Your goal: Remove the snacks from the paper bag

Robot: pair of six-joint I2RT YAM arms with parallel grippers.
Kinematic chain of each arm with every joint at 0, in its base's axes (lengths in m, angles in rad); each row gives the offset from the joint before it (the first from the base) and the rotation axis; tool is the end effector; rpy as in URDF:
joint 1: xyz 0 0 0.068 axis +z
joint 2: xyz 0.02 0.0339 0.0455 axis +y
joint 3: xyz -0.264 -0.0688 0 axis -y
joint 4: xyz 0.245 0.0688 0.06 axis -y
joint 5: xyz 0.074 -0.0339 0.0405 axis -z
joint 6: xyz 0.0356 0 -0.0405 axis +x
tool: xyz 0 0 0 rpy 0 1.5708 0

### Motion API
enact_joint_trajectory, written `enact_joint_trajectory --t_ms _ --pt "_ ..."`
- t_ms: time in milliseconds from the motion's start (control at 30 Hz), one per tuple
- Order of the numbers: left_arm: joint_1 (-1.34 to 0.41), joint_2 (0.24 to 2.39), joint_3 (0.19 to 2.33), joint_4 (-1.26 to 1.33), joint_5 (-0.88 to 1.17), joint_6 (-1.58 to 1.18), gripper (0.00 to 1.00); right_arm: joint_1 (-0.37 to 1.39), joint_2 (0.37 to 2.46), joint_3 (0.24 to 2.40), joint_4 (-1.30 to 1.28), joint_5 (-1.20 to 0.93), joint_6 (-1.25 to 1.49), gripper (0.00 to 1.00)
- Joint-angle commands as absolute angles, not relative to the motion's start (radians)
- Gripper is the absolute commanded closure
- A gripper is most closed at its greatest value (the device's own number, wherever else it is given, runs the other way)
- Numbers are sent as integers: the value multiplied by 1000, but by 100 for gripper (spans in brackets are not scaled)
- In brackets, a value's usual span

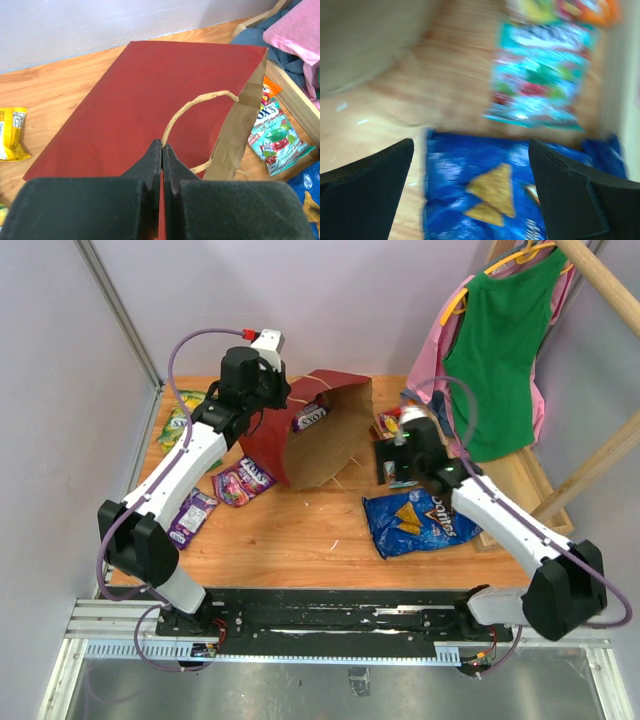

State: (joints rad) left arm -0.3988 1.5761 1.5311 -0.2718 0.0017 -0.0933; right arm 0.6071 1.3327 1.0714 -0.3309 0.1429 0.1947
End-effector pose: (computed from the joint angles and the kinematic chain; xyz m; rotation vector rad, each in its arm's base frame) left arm 0.3437 -0.1449 0.3923 0.2905 1.8793 -0.3372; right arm 0.2497 0.1673 0.3037 -0.3635 2.1417 0.3080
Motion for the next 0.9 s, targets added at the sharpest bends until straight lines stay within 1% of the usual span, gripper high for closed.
enact_joint_trajectory --t_ms 0,133,200,300,433,533,700,867 --pt "-385 1539 1509 -252 27 -83 99 306 1194 926 -373 140 373 0" --pt "-384 1553 1521 -254 62 -88 99 231 1133 909 -404 392 389 2" --pt "-384 1558 1531 -263 70 -85 100 189 1147 919 -435 454 391 3" --pt "-383 1552 1535 -272 68 -76 99 98 1190 925 -476 470 419 9" --pt "-379 1539 1534 -276 63 -67 99 75 1214 897 -472 527 442 14" --pt "-376 1534 1534 -275 70 -65 99 44 1230 870 -452 519 447 16" --pt "-370 1538 1532 -270 85 -63 99 7 1256 821 -401 412 456 21" --pt "-365 1538 1527 -270 89 -63 99 -3 1283 799 -380 353 451 24"
